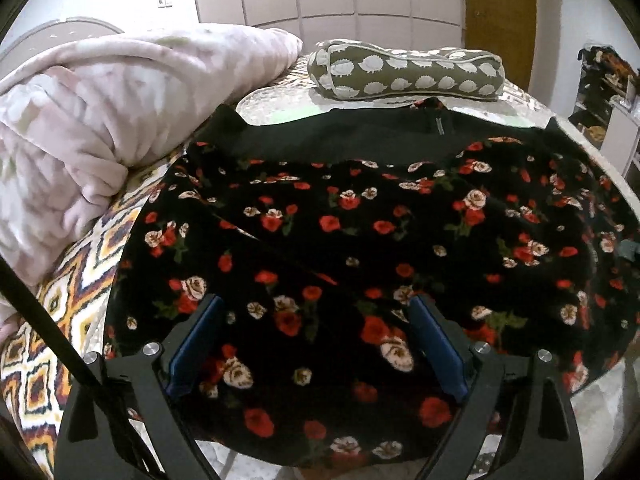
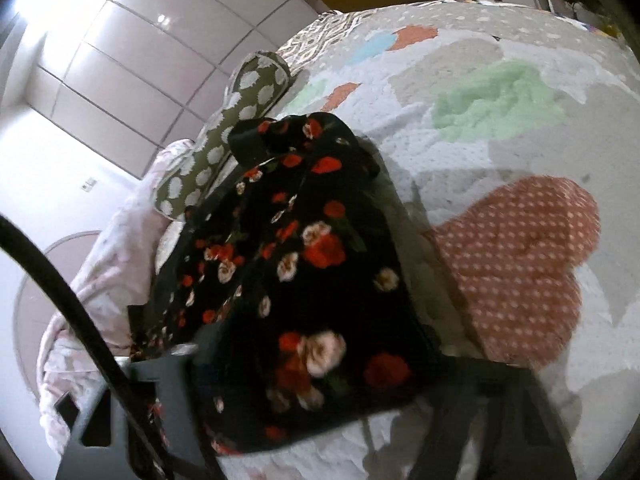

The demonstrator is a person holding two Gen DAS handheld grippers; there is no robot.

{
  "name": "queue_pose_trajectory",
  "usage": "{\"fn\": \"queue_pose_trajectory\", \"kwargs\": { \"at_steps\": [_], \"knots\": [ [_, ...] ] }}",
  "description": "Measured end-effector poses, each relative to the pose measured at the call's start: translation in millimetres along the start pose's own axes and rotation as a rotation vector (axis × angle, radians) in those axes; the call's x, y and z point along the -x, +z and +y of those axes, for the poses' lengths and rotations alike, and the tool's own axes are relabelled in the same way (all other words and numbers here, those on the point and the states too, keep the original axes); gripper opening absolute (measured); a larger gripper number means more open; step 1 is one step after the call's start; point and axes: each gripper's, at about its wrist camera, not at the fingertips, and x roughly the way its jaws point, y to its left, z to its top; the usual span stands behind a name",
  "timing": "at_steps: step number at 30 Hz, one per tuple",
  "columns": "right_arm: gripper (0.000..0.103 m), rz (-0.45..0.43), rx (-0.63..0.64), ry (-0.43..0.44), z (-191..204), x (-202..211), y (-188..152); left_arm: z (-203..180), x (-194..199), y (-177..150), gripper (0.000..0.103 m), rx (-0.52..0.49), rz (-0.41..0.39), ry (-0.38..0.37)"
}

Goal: Fold large clothes
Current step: 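Grasp the garment edge with the right tool and lift it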

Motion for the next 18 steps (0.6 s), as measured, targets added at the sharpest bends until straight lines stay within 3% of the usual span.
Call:
{"fn": "queue_pose_trajectory", "kwargs": {
  "at_steps": [3, 5, 9, 13, 18],
  "knots": [
    [0.030, 0.014, 0.005, -0.015, 6, 0, 11, 15, 22, 6, 0.090, 0.042, 0.022, -0.113],
    [0.028, 0.009, 0.063, -0.048, 26, 8, 17, 41, 52, 10, 0.090, 0.102, -0.042, -0.161],
    [0.024, -0.053, 0.232, -0.070, 93, 29, 19, 105, 75, 10, 0.090, 0.221, -0.135, -0.074],
    [0.021, -0.082, 0.392, -0.015, 173, 34, 3, 178, 62, 1, 0.090, 0.392, -0.098, -0.018],
    [0.016, -0.053, 0.648, 0.067, 281, 4, -61, 254, 63, -19, 0.090, 0.575, -0.098, 0.042]
  ]
}}
